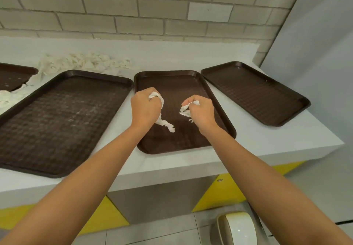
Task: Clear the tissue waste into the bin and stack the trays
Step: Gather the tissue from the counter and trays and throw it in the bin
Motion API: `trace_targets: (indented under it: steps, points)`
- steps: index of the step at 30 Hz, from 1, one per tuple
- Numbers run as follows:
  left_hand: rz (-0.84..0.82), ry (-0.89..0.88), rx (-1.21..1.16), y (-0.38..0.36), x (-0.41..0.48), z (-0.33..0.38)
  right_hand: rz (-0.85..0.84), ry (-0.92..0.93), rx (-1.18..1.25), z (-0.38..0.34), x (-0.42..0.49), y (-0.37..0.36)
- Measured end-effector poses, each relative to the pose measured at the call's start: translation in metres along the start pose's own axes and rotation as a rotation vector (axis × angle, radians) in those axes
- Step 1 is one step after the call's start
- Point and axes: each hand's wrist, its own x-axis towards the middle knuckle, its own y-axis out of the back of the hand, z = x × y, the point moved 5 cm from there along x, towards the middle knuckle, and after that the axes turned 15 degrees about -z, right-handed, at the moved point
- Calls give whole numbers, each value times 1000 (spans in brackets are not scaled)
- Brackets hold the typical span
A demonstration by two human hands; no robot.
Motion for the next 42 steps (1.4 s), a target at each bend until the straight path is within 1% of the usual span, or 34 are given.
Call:
trace_targets:
  steps: [4,6,10,15,17,20,24,26,29,34,39,42]
  points:
    - [-30,-68,-52,-26,-24,17,3,4,12,11,-17,22]
    - [-61,-69,-67,-43,-36,25,3,-5,33,19,-28,37]
    - [-109,-31,-126,-87,-62,37,-17,-3,79,42,-57,76]
    - [-176,43,-221,-154,-110,51,-49,36,65,81,-98,134]
    - [-201,76,-267,-181,-130,54,-90,39,74,101,-111,155]
    - [-234,138,-267,-220,-156,56,-187,38,44,129,-132,178]
    - [-241,229,-248,-263,-184,48,-239,-56,-26,179,-157,197]
    - [-252,280,-277,-281,-196,39,-255,-117,-21,204,-166,204]
    - [-291,335,-240,-305,-213,26,-259,-193,-36,238,-177,211]
    - [-425,394,-186,-346,-237,-10,-249,-316,-63,300,-190,209]
    - [-548,411,-102,-386,-258,-54,-229,-475,20,365,-209,199]
    - [-599,453,-77,-411,-270,-84,-197,-596,80,413,-220,190]
